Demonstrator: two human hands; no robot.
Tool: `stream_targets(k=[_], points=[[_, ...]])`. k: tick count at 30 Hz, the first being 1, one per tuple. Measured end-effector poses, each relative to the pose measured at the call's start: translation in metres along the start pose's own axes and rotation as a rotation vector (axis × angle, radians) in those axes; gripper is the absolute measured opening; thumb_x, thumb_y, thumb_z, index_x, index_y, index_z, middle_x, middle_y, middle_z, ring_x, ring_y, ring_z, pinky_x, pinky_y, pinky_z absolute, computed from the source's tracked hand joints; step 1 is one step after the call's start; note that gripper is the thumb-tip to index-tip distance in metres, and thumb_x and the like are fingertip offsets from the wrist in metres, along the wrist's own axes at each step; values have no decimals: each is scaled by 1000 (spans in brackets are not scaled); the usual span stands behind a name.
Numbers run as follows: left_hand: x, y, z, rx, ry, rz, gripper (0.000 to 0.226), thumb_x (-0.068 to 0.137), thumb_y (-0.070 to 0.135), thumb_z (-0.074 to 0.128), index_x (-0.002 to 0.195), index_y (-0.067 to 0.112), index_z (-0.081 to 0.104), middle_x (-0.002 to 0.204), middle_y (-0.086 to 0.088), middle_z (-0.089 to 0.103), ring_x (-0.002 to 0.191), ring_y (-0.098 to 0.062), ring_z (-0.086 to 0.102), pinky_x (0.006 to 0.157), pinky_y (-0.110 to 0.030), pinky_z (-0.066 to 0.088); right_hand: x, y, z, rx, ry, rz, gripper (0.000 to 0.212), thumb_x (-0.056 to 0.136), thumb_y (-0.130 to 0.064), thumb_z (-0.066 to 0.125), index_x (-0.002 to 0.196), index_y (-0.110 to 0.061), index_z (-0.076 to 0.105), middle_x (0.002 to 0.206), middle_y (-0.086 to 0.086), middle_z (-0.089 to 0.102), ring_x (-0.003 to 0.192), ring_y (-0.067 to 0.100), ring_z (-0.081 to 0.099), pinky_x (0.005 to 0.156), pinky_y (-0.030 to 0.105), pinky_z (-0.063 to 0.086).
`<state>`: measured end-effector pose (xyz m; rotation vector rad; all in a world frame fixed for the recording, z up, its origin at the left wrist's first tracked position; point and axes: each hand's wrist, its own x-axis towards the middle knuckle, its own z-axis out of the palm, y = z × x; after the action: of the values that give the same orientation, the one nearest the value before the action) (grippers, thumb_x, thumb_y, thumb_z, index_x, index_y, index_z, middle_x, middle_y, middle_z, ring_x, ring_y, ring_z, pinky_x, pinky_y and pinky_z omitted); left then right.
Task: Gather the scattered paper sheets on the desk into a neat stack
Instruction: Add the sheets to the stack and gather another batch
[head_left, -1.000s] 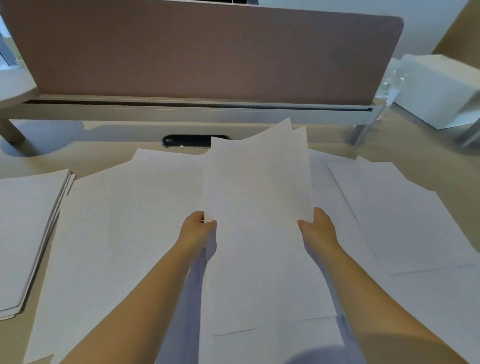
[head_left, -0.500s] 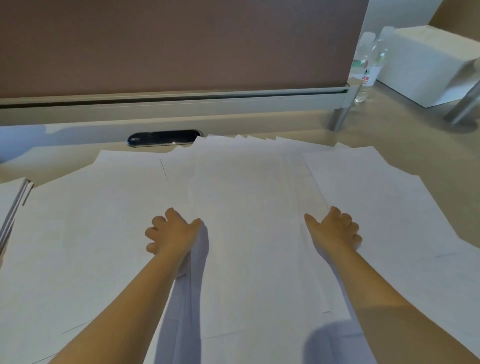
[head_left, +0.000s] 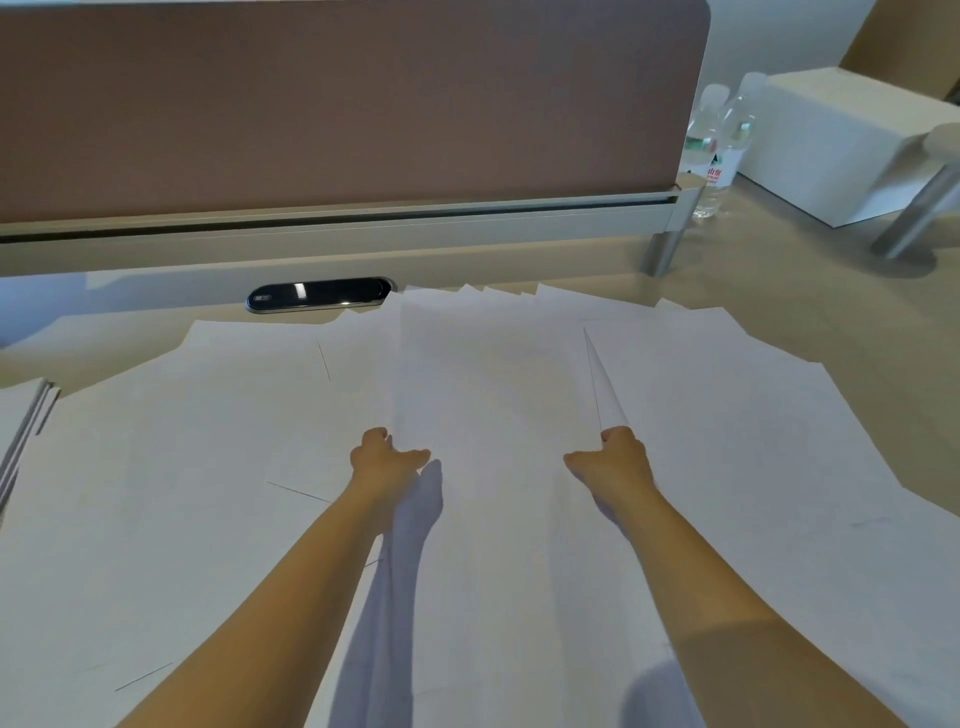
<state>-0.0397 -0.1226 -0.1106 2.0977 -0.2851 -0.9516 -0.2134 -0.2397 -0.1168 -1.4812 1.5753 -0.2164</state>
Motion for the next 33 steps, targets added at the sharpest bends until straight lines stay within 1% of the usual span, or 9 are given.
stream_targets(k=[2,5,7,10,13,18,24,29,33], points=[[0,-1,-1,-32,-38,-2,38,84,6,60,119,1,45,111,-12,56,93,-32,56,75,-35,47,3,1,3,69,-31,34,39,78,-2,60,115,4,50,107,17,60,93,30,60,79,35,52],[1,-3,-10,-99,-109,-51,12,82,-5,55,82,5,48,77,-11,48,73,-26,44,64,-34,36,0,2,3,109,-19,24,8,83,3,51,82,-4,52,74,7,51,62,19,47,56,23,37],[0,-3,-17,-73,-171,-62,10,85,-5,53,77,1,51,77,-11,49,74,-27,46,67,-34,37,-2,1,3,130,6,1,27,86,6,45,64,-10,39,64,2,41,55,15,37,50,21,28],[-3,3,-24,-101,-193,-32,15,88,-3,52,102,-1,55,94,-13,55,93,-29,49,80,-35,39,-10,-8,-3,151,52,-57,12,88,4,44,82,-2,53,79,8,52,68,21,47,51,21,33],[-5,13,-25,-91,-214,4,8,89,0,51,82,3,54,78,-11,51,86,-27,47,75,-34,37,-16,-15,-16,195,115,-86,20,88,4,44,105,8,54,92,15,55,79,24,50,55,22,36],[-9,29,-3,-98,-212,39,26,89,-1,48,65,8,44,64,-7,39,60,-21,38,57,-27,30,-15,-10,-41,187,145,-109,18,89,1,43,103,1,54,85,7,53,74,22,50,55,23,39],[-5,32,36,-33,-107,27,30,89,-2,46,61,8,42,65,-8,44,66,-24,44,68,-31,37,20,1,-66,112,87,-127,14,87,2,43,95,-3,54,86,8,54,70,20,49,53,22,37],[-4,21,39,102,131,-41,11,85,6,53,92,-2,52,89,-16,54,83,-32,54,72,-35,42,42,13,-71,-69,0,-106,37,88,-6,49,125,-4,50,120,8,52,111,26,51,96,34,42],[-9,14,38,110,175,-53,15,85,6,54,99,3,50,93,-13,56,85,-31,54,71,-34,42,46,17,-81,-444,96,-88,52,90,-31,49,136,-10,36,138,10,40,127,30,39,103,42,36]])
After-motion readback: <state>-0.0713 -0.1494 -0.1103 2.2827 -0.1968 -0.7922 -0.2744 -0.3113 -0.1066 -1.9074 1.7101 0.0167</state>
